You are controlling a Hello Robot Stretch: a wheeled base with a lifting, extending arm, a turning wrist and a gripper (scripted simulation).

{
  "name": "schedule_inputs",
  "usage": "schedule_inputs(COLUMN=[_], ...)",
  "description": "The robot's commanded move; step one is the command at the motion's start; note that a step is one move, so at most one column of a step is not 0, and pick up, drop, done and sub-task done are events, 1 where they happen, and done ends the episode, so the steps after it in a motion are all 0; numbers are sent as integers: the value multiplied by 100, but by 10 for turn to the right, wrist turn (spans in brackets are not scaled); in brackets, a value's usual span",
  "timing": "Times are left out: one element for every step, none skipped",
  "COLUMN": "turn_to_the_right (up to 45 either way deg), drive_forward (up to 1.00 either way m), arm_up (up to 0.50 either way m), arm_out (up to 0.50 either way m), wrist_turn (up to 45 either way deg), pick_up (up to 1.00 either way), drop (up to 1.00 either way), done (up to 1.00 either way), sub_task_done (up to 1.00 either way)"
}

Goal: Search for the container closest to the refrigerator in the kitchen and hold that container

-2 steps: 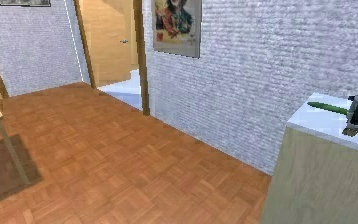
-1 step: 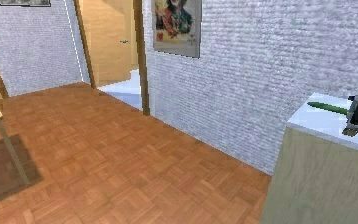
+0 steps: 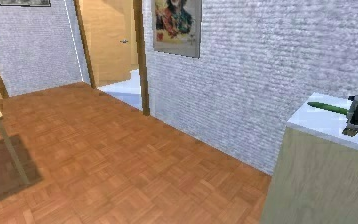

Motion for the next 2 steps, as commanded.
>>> schedule_inputs(turn_to_the_right=[0, 0], drive_forward=[0, 0], arm_up=[0, -8], arm_out=[0, 0], wrist_turn=[240, 0], pick_up=[0, 0], drop=[0, 0], done=[0, 0], sub_task_done=[0, 0])
